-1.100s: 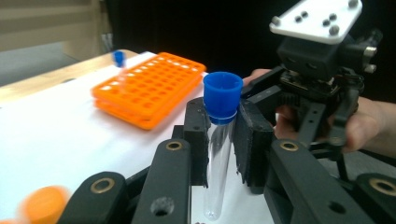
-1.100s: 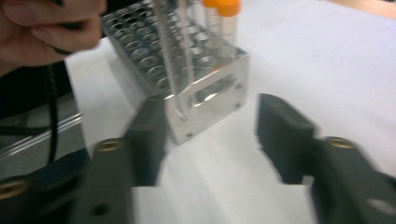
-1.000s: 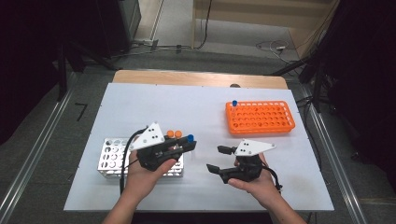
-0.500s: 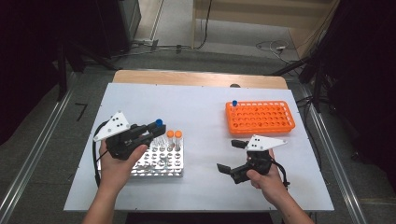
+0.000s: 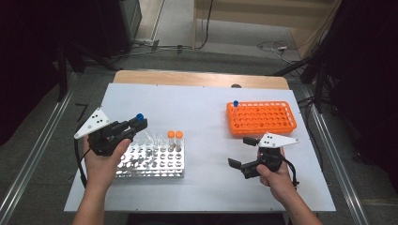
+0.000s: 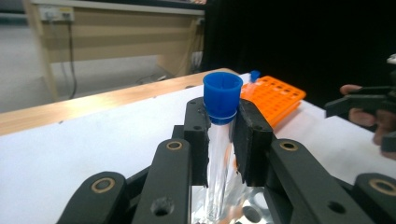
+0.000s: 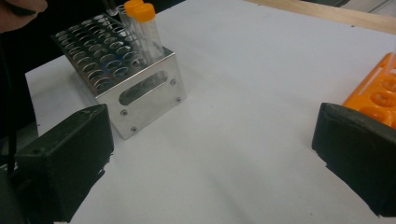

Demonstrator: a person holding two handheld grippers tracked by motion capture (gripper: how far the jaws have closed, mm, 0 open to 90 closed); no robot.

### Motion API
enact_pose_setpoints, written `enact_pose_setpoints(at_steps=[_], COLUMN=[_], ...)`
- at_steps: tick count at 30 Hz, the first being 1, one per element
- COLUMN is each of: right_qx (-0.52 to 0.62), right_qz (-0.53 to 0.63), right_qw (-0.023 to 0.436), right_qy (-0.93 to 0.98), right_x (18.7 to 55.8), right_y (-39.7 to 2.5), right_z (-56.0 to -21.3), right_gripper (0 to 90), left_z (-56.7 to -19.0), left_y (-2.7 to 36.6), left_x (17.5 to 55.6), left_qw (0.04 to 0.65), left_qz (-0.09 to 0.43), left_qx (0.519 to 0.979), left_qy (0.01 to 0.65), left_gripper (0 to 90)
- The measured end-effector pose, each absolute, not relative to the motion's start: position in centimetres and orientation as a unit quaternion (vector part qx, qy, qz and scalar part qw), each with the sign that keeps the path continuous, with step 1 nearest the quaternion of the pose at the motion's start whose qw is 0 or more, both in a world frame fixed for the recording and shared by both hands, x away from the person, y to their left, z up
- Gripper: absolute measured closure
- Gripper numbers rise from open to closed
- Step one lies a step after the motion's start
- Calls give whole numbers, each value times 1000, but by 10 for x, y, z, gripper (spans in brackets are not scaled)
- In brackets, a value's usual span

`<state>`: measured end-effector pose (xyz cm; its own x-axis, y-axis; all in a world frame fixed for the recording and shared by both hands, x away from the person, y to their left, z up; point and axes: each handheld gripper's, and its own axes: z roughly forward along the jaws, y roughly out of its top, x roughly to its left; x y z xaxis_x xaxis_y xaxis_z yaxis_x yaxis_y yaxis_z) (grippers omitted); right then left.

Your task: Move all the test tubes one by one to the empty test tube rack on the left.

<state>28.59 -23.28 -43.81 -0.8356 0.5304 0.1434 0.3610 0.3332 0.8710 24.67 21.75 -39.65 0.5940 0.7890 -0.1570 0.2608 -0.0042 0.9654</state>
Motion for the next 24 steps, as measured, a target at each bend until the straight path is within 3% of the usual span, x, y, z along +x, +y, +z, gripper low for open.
enact_pose_setpoints(at_steps=[24], right_qx=[305], right_qz=[496], right_qw=[98], right_qy=[807], right_x=[290], right_y=[-251], right_z=[-444], right_gripper=[0], left_z=[-420], left_y=[222], left_x=[255], left_qw=[561], left_qz=[232], left_qx=[678], left_qy=[415], left_gripper=[770])
